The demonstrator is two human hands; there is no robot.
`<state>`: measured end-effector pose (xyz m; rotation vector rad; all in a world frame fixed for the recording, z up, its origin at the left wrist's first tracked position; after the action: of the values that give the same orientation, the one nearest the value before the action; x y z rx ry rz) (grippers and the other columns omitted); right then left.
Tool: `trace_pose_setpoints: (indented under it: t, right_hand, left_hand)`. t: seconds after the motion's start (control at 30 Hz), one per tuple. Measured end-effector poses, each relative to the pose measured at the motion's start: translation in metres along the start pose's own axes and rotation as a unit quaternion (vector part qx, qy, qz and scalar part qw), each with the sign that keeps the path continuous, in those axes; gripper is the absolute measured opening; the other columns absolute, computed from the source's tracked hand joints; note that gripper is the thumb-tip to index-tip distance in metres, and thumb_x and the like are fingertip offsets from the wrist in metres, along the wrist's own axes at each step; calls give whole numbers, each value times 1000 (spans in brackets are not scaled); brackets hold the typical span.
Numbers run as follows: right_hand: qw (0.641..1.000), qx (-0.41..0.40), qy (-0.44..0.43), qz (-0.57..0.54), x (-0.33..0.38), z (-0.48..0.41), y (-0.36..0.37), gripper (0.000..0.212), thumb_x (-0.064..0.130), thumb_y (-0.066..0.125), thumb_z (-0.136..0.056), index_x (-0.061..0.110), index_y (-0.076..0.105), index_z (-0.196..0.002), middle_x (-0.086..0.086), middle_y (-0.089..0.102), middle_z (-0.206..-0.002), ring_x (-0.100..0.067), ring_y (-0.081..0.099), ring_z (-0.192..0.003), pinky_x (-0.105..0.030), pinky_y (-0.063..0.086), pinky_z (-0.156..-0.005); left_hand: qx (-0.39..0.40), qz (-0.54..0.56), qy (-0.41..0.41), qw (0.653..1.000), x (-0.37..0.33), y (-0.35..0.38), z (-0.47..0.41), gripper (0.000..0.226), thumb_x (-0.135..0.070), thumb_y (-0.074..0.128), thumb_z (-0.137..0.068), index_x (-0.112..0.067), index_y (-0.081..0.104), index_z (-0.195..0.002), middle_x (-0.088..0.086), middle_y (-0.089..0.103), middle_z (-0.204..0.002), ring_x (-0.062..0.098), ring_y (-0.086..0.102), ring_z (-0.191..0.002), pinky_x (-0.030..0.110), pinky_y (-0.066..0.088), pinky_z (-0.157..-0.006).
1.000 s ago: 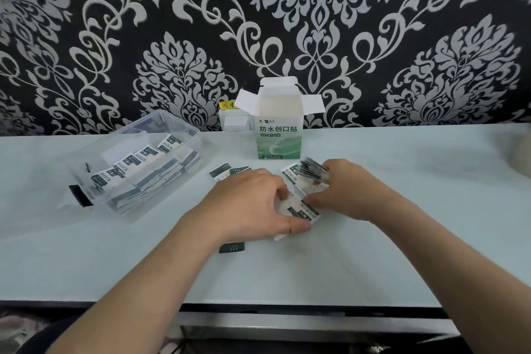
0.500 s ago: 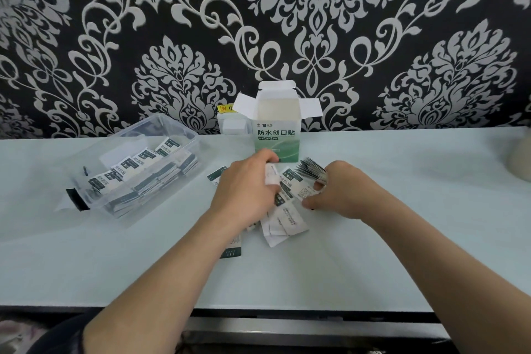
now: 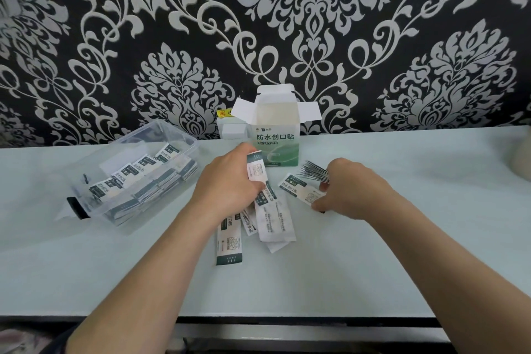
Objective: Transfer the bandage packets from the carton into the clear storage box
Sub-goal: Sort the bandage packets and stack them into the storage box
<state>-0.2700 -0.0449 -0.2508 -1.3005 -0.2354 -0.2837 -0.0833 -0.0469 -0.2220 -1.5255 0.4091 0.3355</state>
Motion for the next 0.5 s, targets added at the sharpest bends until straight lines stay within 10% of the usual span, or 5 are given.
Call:
trace_pose_setpoints:
  t: [0.1,0.5]
  right_hand:
    - [997,50,14,-57,-4,-4,7,36,27,79,-72,16,45,-78,0,63,-88,-20,58,-70,-31,50,-62]
    - [978,30,-8,-205,-7,2,-7,19,18,67,-87,7,52,-81,-3,51,-69,-14,43,-57,-24,32,-48]
  left_hand:
    - [12,12,4,1000,1,-1,1,4,-25,58,-93,-29,59,-91,-8,69,-84,16,64,-81,32,50,-70]
    - [73,187,-39,979,7,3,0,12,-21,63,-92,-14,71,-87,12,69,-81,17,54,-62,28,42,-64]
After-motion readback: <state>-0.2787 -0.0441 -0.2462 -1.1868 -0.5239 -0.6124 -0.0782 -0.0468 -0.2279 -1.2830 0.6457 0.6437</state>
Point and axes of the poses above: each hand's wrist, its own z-axis away from the middle knuckle, its own y-axis out of the palm, x = y × z, the point moved 8 cm from there along -z, towards the middle knuckle
